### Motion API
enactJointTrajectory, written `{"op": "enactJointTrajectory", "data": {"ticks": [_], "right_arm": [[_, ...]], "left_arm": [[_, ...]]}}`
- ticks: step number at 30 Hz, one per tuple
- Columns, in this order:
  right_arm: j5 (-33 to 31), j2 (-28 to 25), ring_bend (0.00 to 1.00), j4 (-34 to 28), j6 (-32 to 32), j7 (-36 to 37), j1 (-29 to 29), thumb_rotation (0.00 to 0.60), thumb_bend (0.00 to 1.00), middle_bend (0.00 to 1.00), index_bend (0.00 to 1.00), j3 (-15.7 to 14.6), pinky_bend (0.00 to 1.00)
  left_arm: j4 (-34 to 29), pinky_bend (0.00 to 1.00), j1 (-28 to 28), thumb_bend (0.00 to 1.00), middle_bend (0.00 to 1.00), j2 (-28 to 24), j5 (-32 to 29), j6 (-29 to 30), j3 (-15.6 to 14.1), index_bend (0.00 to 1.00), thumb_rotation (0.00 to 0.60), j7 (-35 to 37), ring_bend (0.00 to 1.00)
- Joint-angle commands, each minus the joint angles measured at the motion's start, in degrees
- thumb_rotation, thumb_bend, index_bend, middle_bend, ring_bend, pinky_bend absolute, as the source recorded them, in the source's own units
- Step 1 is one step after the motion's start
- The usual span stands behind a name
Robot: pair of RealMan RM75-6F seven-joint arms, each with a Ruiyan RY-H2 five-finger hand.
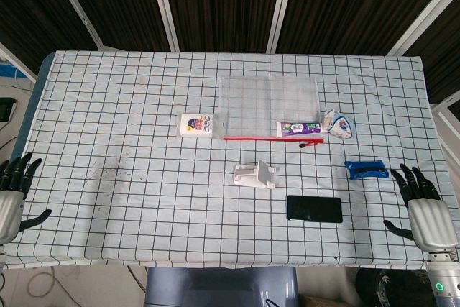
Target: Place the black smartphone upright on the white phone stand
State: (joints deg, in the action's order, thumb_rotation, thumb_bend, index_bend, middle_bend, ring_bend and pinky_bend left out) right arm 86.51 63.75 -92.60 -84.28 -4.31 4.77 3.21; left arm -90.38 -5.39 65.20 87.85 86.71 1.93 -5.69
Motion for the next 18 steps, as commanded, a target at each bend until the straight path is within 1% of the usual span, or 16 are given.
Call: {"op": "enactJointTrajectory", "data": {"ticks": [1, 18], "right_arm": [[-0.1, 0.0, 0.0, 0.0, 0.1, -0.1, 0.0, 0.6, 0.0, 0.0, 0.0, 0.0, 0.15], [0.0, -0.9, 0.0, -1.9, 1.7, 0.7, 0.4, 0.6, 0.0, 0.0, 0.0, -0.7, 0.15]], "left_arm": [[0.0, 0.0, 0.0, 0.0, 0.0, 0.0, -0.1, -0.1, 0.0, 0.0, 0.6, 0.1, 0.0], [-0.2, 0.0, 0.1, 0.0, 0.0, -0.1, -0.2, 0.2, 0.1, 0.0, 0.6, 0.9, 0.0]]}}
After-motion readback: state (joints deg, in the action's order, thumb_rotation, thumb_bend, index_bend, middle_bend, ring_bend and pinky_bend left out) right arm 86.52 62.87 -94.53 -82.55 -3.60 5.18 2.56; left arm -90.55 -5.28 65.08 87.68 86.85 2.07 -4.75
